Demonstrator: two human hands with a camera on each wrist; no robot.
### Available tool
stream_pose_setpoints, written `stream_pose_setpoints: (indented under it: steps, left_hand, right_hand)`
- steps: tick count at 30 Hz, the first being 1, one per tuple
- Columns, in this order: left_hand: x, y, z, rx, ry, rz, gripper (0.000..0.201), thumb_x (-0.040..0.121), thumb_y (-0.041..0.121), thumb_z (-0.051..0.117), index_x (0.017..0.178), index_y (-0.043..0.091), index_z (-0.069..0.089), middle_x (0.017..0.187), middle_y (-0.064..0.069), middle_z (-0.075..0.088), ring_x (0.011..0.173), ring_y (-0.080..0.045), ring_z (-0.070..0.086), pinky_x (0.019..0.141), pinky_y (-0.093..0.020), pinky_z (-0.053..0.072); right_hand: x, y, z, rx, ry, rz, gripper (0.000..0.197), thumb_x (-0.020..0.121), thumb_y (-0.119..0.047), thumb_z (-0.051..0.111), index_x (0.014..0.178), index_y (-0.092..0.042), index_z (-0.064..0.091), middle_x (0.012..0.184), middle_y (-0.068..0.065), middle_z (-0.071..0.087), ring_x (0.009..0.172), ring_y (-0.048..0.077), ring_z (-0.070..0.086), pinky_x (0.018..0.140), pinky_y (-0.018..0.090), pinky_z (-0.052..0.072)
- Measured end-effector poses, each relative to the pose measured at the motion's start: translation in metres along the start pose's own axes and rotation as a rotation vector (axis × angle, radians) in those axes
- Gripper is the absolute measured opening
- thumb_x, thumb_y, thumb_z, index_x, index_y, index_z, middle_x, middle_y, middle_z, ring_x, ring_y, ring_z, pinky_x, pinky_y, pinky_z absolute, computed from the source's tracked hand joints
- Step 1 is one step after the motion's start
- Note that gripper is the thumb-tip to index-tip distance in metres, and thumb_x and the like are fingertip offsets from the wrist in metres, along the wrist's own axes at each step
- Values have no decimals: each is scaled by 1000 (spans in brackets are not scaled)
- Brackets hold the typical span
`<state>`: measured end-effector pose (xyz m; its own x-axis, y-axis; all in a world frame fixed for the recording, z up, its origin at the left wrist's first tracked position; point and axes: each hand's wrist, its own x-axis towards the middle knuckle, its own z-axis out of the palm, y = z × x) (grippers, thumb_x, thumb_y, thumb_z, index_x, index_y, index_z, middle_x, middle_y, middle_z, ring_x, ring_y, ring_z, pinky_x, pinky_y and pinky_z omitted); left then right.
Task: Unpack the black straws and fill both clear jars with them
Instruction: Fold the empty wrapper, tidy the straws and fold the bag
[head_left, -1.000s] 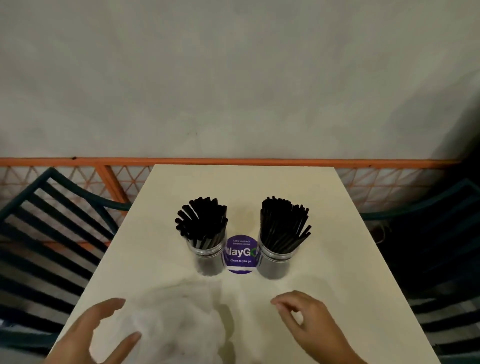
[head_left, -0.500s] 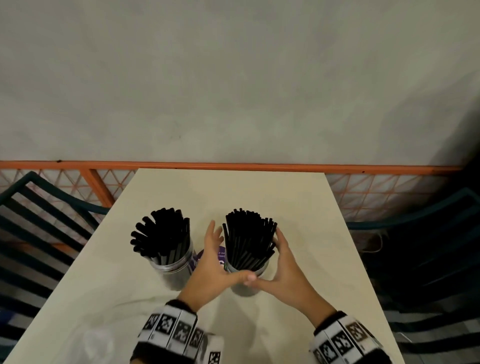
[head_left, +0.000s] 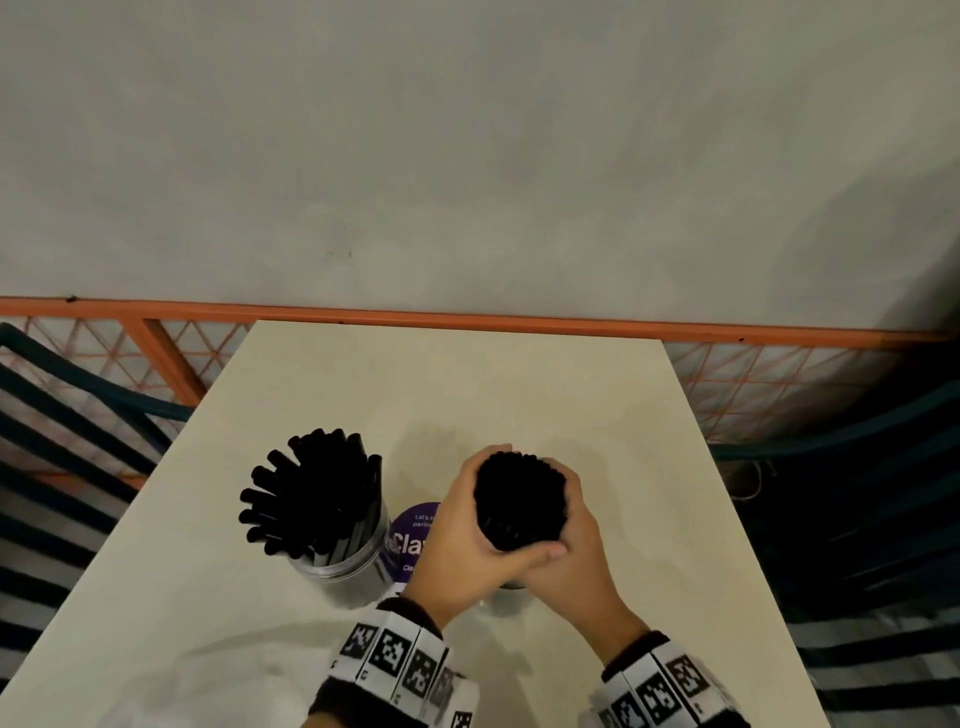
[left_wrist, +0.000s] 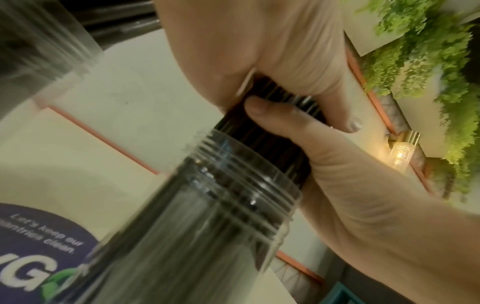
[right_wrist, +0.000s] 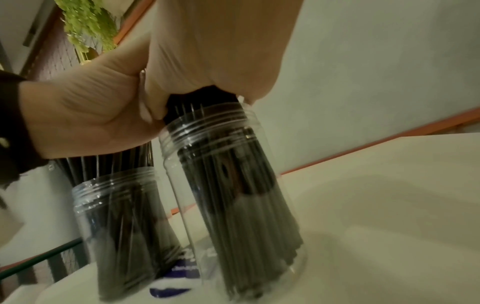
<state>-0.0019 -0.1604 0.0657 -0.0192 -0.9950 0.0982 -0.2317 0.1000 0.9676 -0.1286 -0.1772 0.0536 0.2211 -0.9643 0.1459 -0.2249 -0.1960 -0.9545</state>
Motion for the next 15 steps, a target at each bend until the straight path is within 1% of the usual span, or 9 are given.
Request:
stream_pose_setpoints:
  steps: [3,4,5,7,8,10,12,13,15]
  left_hand:
    - [-1,-8,-3,-24,-69,-11,90,50,41,84,124,45,33,124,23,48,118,12,44,95,-3,35]
    - [0,-11,-4,-23,-78,-16,88,50,40,85,122,45,34,123,25,48,117,14,43,94,-2,34]
    - [1,-11,-3,-18,-80,-17,87,50,39,85,120,45,35,122,26,49,116,15,43,93,0,33]
    - [3,-12,-1,-10,-69,-25,85,51,37,87,119,44,37,120,25,51,115,14,45,93,-1,34]
    - [4,-12,0,-11,-52,-30,83,50,39,86,118,43,39,119,23,53,115,11,47,94,-5,37]
    - [5,-10,2,-17,-13,-24,80,49,44,84,118,39,43,115,18,58,113,4,52,96,-13,42]
    - [5,-9,2,-14,7,-9,79,50,46,84,118,35,45,114,15,59,112,-1,54,96,-17,44]
    - [5,-10,2,-6,5,-9,79,50,46,84,118,34,46,114,12,60,112,-3,55,97,-21,45]
    - [3,-13,2,3,-5,-31,76,50,49,83,116,36,48,113,8,60,110,-5,56,98,-30,47]
  right_hand:
    - [-4,9,-3,-33,-32,-9,81,60,-16,85,106,-64,39,107,-34,56,104,-13,54,81,5,45]
    - [-2,9,-3,-55,-34,-14,80,61,-19,85,106,-67,39,109,-33,56,106,-9,55,87,12,48]
    - [-1,8,-2,-89,-35,-28,75,63,-25,83,107,-66,38,110,-29,56,109,-3,55,96,26,48]
    - [2,4,0,-143,-64,-54,67,64,-37,76,110,-66,37,113,-22,57,114,8,55,106,53,36]
    - [4,-1,1,-153,-72,-60,65,63,-42,73,109,-68,35,113,-21,57,114,10,55,108,57,32]
    - [5,-9,1,-155,-72,-55,69,58,-50,73,103,-78,29,108,-32,57,112,-3,53,113,54,26]
    - [6,-11,-1,-173,-80,-74,72,56,-60,72,99,-85,20,106,-50,48,111,-22,42,117,44,16]
    - [7,-8,-1,-203,-97,-87,67,57,-62,69,101,-82,23,104,-50,48,111,-25,38,119,43,11]
    - [7,4,1,-277,-118,-111,54,63,-60,64,111,-63,39,105,-41,50,113,-21,40,119,47,7]
